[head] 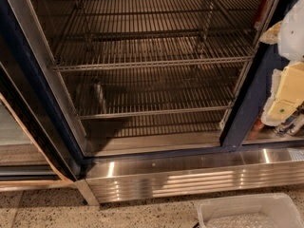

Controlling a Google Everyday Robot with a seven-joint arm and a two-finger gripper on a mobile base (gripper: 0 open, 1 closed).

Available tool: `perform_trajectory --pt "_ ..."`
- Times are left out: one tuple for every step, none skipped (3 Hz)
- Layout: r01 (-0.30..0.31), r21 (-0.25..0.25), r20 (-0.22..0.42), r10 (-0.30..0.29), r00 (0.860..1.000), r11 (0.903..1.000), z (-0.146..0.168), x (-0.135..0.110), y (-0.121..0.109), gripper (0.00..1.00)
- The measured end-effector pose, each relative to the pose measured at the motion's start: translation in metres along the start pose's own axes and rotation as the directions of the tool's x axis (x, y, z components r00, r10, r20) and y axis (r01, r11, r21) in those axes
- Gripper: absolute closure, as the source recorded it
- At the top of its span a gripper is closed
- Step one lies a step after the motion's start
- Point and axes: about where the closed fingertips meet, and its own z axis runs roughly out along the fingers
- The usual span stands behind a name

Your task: Pick redbull can from bottom shelf of fridge

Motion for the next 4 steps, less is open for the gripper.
perform_trajectory --pt "0.000 0.000 0.000 0.000 1.000 1.0000 0.000 0.000 0.000 0.00" --pt "-0.031 -0.031 0.029 0.032 0.999 0.9991 0.020 0.005 0.004 0.00" --pt "-0.039 -0.070 0.054 0.043 0.998 0.9968 0.065 0.014 0.016 0.00" --pt "-0.010 -0.106 0.100 0.021 0.995 0.9943 0.128 0.021 0.033 0.00"
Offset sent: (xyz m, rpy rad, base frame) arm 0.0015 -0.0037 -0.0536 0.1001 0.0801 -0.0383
